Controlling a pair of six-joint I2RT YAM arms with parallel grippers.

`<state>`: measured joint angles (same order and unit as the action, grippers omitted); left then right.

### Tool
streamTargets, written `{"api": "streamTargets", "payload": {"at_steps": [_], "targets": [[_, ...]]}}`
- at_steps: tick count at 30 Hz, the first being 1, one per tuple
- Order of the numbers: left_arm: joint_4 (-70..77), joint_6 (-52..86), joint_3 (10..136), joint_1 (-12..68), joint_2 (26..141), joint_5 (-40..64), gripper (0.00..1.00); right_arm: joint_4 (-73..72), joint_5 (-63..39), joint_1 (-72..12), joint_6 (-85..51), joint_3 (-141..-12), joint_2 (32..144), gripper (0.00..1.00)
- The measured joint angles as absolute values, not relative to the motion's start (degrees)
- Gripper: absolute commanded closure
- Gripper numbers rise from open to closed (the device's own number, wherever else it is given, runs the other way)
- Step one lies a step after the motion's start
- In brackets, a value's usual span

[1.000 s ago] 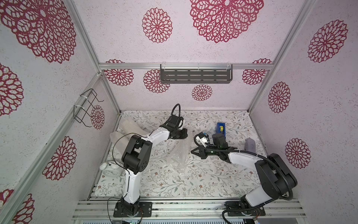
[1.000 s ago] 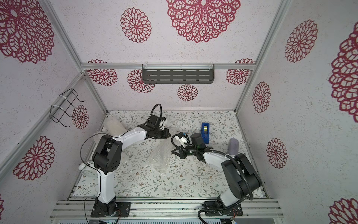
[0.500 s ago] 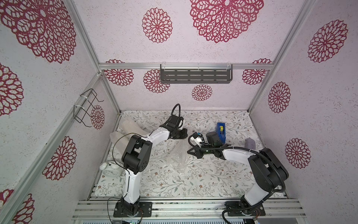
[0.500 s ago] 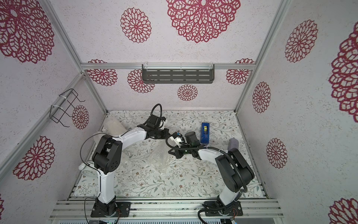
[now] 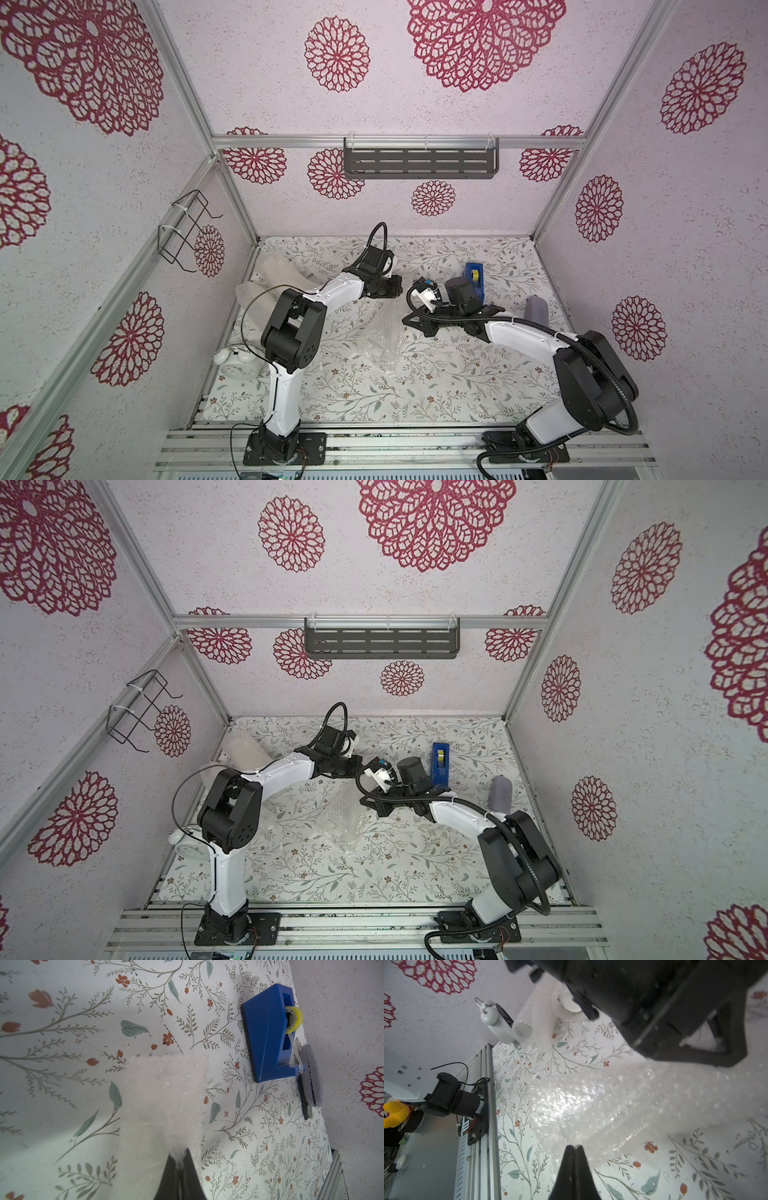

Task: Wrap vases in bubble wrap
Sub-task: Stick the tape on the bubble wrap.

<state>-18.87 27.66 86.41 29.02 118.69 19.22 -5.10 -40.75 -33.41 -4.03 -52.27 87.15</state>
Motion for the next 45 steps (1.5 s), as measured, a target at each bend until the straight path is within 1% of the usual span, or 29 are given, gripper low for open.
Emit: {"api": "streamTargets", "payload": {"at_steps": [4, 10, 16, 22, 27, 37, 45], "targets": [[-18.9, 27.7, 86.4, 29.0, 118.7, 19.2, 0.96, -5.2, -41.3, -35.1, -4.0, -55.4, 87.1, 1.0], [-18.7, 27.7, 86.3, 29.0, 118.7, 19.2, 0.96, -3.6, -41.0, -36.3, -3.5, -56.1, 89.8, 1.0], [-18.7, 27.7, 86.3, 29.0, 118.7, 19.2, 0.96, -0.9, -40.2, -33.3, -2.6, -55.2, 93.6, 1.0], [-18.7, 27.7, 86.3, 29.0, 118.7, 19.2, 0.96, 1.3, -38.7, -30.7, -2.1, -54.3, 94.2, 1.0], [-18.7, 27.7, 86.3, 29.0, 118.7, 19.2, 0.96, 1.4, -38.5, -30.3, -1.7, -54.3, 95.2, 1.0], [-18.7, 27.7, 86.3, 29.0, 118.7, 19.2, 0.96, 1.0, -37.2, -30.3, -1.5, -54.5, 100.6, 1.0], [-18.7, 27.7, 86.3, 29.0, 118.7, 19.2, 0.96, -2.8, -36.5, -30.3, -3.1, -54.5, 101.6, 1.0]]}}
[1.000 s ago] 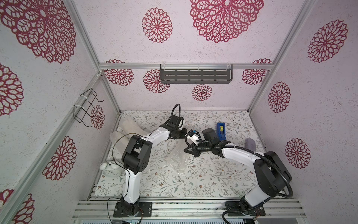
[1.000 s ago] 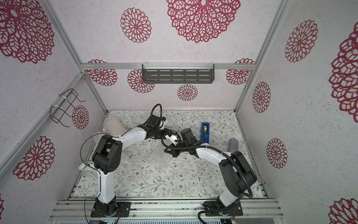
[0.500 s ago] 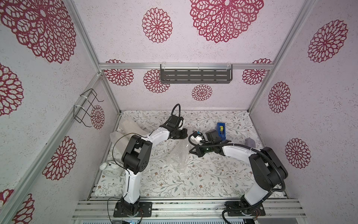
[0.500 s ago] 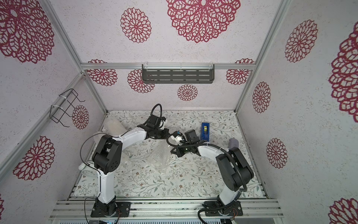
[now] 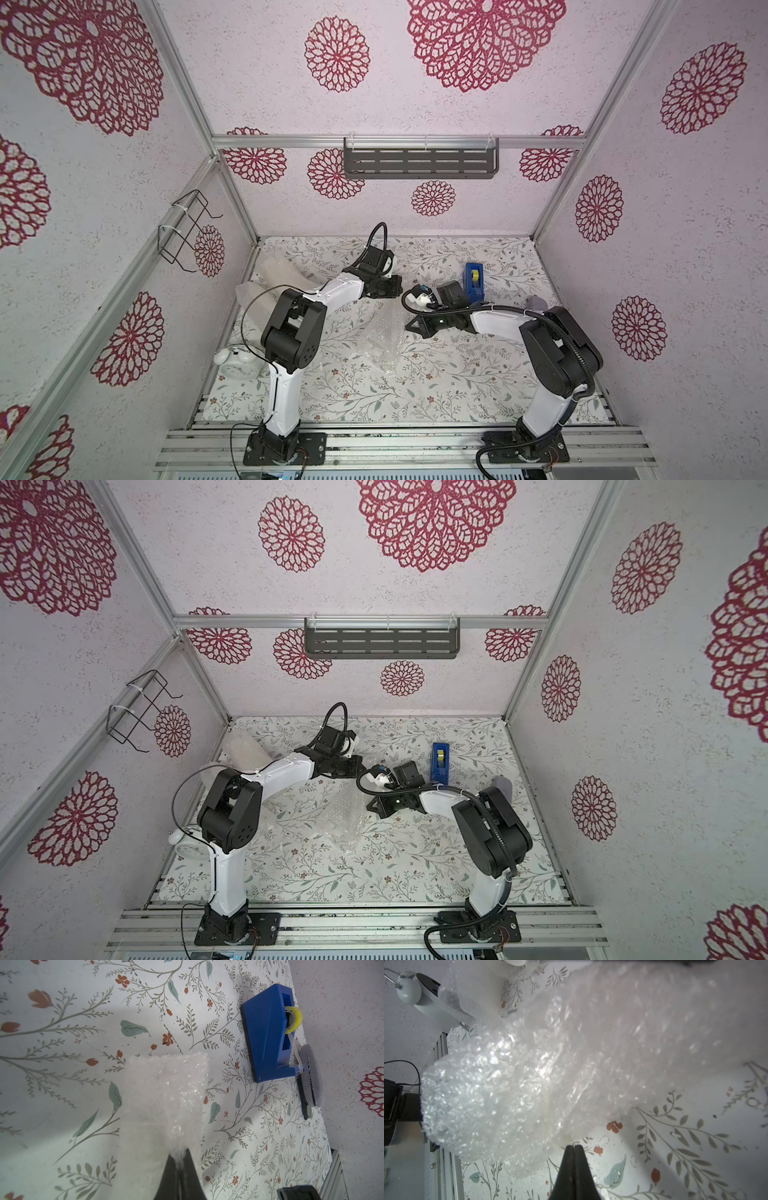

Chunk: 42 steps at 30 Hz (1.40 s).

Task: Wrap vases in bubble wrap
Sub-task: Stick the tape on the bubble wrap.

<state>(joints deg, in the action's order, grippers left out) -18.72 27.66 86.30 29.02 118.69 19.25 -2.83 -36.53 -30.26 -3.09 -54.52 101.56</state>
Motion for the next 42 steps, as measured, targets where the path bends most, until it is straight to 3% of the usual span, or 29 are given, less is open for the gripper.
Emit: {"api": "streamTargets", "payload": {"at_steps": [9, 22, 42], "targets": [[-18.7, 27.7, 86.3, 29.0, 118.7, 19.2, 0.97, -7.4, -36.0, -30.8, -6.2, -54.9, 103.7, 1.0], [-18.7, 27.7, 86.3, 29.0, 118.7, 19.0, 0.97, -12.5, -34.4, -31.4, -11.4, -53.4, 103.6, 0.7], [-18.7, 27.7, 86.3, 29.0, 118.7, 19.2, 0.97, -13.8, -29.5, -34.4, -12.0, -52.3, 98.7, 0.47]]}}
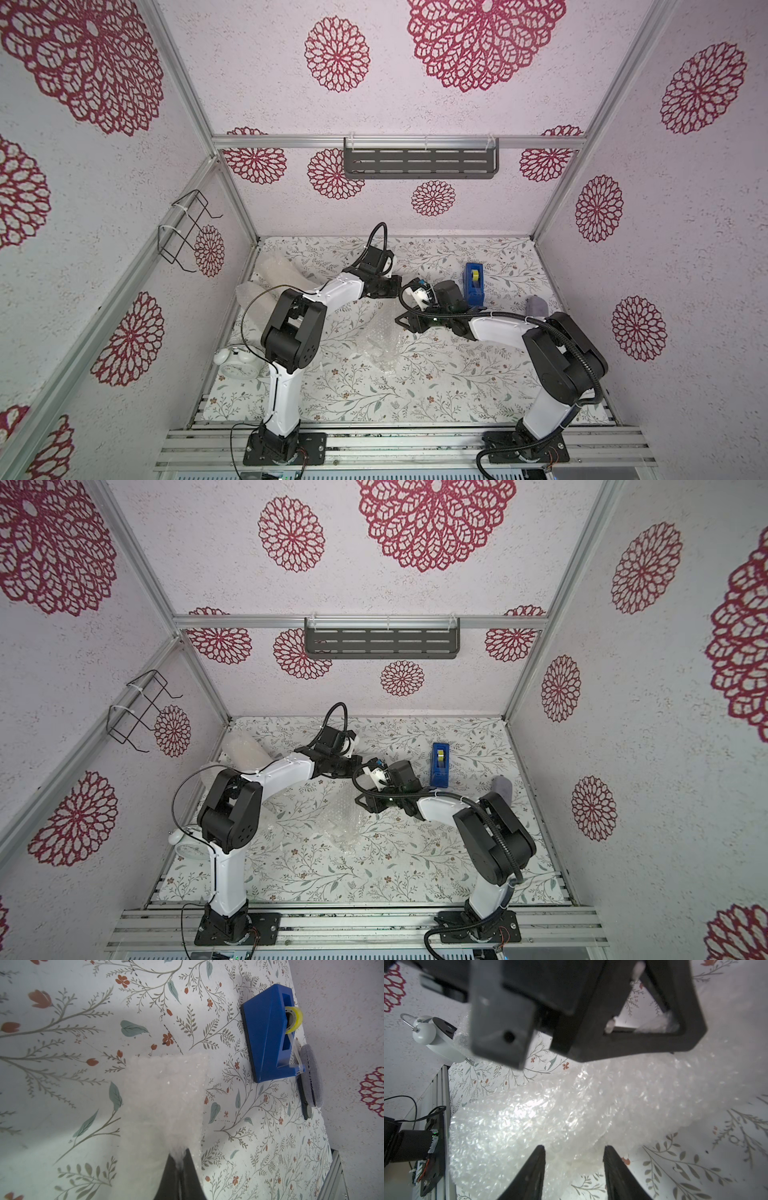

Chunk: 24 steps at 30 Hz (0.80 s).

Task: Wrap vases in bubble wrap
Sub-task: Stick the tape on the bubble wrap.

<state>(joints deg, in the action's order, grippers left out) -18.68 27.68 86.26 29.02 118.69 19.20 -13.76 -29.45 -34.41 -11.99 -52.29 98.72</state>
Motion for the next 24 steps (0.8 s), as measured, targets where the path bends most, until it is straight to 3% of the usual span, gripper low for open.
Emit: {"api": "streamTargets", "payload": {"at_steps": [3, 12, 13, 14, 24], "targets": [[-18.6, 27.7, 86.2, 29.0, 118.7, 19.2, 0.97, -12.6, -27.7, -35.2, -11.6, -53.4, 99.0, 0.43], [-18.5, 27.7, 86.1, 29.0, 118.7, 19.2, 0.97, -9.0, -22.1, -38.2, -10.0, -55.7, 99.4, 0.17], [-18.5, 27.7, 86.1, 29.0, 118.7, 19.2, 0.97, -8.7, -21.4, -38.4, -9.9, -55.7, 99.3, 0.06], [-18.5, 27.7, 86.1, 29.0, 118.7, 19.2, 0.97, -8.4, -20.7, -38.5, -9.9, -55.7, 99.0, 0.01], [-18.3, 27.7, 86.1, 29.1, 118.7, 19.2, 0.97, -4.0, -14.7, -37.9, -10.5, -52.7, 87.7, 0.01]]}}
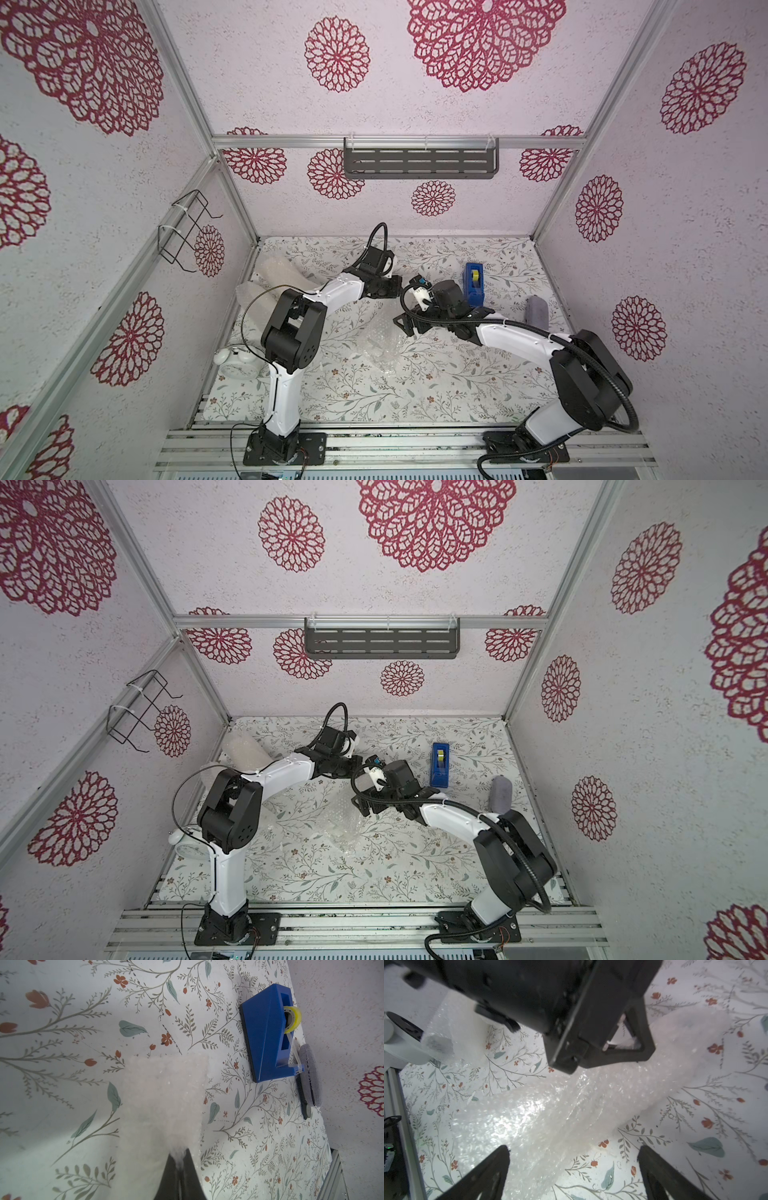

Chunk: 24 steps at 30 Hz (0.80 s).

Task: Wrap vases in bubble wrap
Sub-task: Stick the tape on the bubble wrap.

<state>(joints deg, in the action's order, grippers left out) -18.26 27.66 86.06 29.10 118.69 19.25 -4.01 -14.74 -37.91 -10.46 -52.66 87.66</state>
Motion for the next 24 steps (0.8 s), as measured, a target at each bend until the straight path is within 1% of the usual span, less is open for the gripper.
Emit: {"api": "streamTargets", "payload": {"at_steps": [3, 7, 11, 14, 15, 16, 20, 24], "targets": [[-18.2, 27.7, 86.0, 29.1, 118.7, 19.3, 0.97, -6.9, -15.4, -37.8, -14.0, -50.7, 86.1, 0.01], [-18.2, 27.7, 86.0, 29.1, 118.7, 19.3, 0.97, -10.8, -14.7, -38.2, -22.6, -46.1, 85.8, 0.01], [-18.2, 27.7, 86.0, 29.1, 118.7, 19.5, 0.97, -14.9, -13.5, -38.5, -29.8, -42.3, 86.2, 0.04], [-18.2, 27.7, 86.0, 29.1, 118.7, 19.5, 0.97, -18.5, -13.5, -38.7, -32.6, -42.1, 88.4, 0.09], [-18.2, 27.7, 86.0, 29.1, 118.7, 19.5, 0.97, -19.6, -13.5, -38.7, -33.2, -42.2, 89.3, 0.12], [-18.2, 27.7, 86.0, 29.1, 118.7, 19.6, 0.97, -20.6, -13.6, -38.7, -33.7, -42.3, 90.2, 0.17], [-18.1, 27.7, 86.0, 29.1, 118.7, 19.6, 0.97, -23.3, -14.4, -38.7, -35.1, -43.7, 94.3, 0.3], [-18.0, 27.7, 86.0, 29.1, 118.7, 19.6, 0.97, -25.6, -15.6, -38.8, -35.6, -44.5, 97.3, 0.3]]}}
